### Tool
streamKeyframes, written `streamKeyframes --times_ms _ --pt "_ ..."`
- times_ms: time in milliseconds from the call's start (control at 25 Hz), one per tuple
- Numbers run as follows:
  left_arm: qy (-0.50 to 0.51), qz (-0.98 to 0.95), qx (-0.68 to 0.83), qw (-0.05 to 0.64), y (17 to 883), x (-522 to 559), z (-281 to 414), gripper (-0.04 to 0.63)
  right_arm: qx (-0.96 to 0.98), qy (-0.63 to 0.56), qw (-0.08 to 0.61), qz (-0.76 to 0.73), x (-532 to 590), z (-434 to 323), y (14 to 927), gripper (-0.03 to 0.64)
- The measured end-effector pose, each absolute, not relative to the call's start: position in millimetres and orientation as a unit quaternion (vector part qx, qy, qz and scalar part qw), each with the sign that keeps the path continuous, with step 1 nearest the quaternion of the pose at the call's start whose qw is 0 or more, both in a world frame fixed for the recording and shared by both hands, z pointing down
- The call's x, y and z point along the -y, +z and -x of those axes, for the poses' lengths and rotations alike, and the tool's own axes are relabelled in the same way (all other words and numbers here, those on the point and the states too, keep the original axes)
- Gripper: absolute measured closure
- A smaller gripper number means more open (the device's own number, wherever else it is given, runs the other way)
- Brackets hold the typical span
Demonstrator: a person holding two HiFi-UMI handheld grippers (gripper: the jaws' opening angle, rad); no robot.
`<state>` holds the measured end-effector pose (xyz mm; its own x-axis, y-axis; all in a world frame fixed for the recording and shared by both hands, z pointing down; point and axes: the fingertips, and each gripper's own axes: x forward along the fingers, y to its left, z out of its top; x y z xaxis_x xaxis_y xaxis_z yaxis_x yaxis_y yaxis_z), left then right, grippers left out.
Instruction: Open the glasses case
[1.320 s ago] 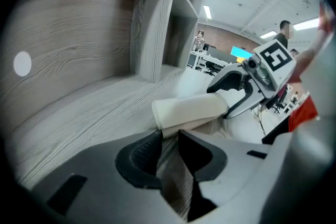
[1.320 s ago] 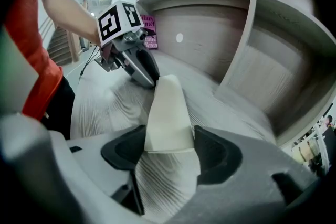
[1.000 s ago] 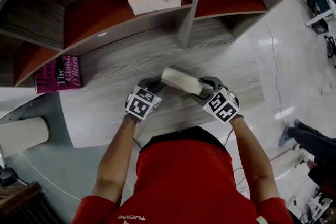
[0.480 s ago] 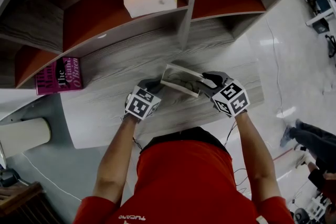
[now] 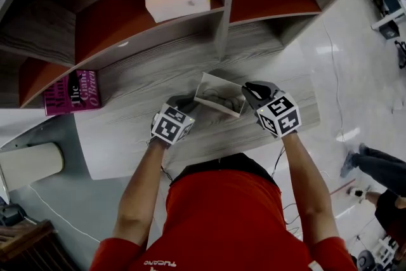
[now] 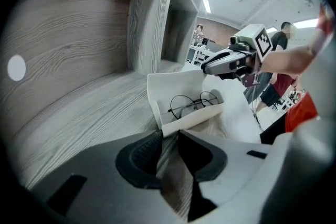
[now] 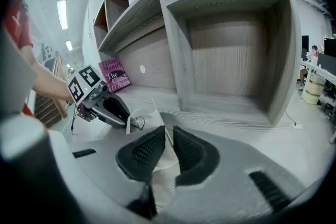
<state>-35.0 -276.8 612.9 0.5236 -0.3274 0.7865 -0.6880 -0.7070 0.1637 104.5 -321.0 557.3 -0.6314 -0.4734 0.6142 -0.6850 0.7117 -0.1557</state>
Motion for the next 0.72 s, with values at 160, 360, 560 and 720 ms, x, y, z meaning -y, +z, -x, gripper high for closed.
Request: streamKeyframes --times_ms 160,360,560,720 --pt "0.383 -0.840 0.304 0.236 613 277 35 0.503 0.881 0.188 0.277 -0.335 325 -106 558 0.565" --pt "0.381 -0.840 0.306 0.238 613 277 35 0.505 0.882 0.186 0.274 -0.335 324 -106 558 0.561" --pt "0.375 -0.840 0.308 0.242 610 277 36 0.503 0.888 0.191 0.264 -0.325 323 -102 554 0.531" --pt "0.370 -0.843 0.308 0.240 604 277 37 0.494 0.893 0.189 0.254 -0.319 322 -98 545 0.509"
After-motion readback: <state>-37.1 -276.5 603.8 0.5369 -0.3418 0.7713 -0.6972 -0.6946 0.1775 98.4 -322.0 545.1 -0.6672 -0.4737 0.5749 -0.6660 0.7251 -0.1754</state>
